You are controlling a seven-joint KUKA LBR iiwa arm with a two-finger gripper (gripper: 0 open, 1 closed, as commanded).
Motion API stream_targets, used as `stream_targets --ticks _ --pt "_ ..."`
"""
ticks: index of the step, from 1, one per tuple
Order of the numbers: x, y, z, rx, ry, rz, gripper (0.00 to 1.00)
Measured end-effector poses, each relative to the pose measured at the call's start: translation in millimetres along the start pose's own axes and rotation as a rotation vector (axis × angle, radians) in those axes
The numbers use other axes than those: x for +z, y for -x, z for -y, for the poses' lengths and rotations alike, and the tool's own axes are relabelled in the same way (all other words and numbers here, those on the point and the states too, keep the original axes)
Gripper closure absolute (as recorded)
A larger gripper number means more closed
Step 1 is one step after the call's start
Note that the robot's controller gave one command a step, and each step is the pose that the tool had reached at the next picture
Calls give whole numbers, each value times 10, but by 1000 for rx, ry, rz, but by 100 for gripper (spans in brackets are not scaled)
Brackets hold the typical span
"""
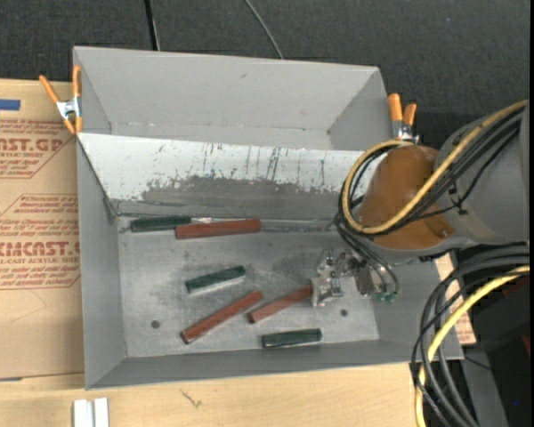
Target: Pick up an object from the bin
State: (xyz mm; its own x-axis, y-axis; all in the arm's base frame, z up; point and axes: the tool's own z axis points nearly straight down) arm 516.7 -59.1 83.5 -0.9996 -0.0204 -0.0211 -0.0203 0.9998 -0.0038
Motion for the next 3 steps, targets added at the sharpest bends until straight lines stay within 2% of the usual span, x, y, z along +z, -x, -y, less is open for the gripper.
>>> stream_targets --ticks 1,2,3 --pt "-254 2 -29 20 4 -22 100" --pt "-549 57 -47 19 5 -27 100" --pt "-632 194 -179 -72 1 -2 100"
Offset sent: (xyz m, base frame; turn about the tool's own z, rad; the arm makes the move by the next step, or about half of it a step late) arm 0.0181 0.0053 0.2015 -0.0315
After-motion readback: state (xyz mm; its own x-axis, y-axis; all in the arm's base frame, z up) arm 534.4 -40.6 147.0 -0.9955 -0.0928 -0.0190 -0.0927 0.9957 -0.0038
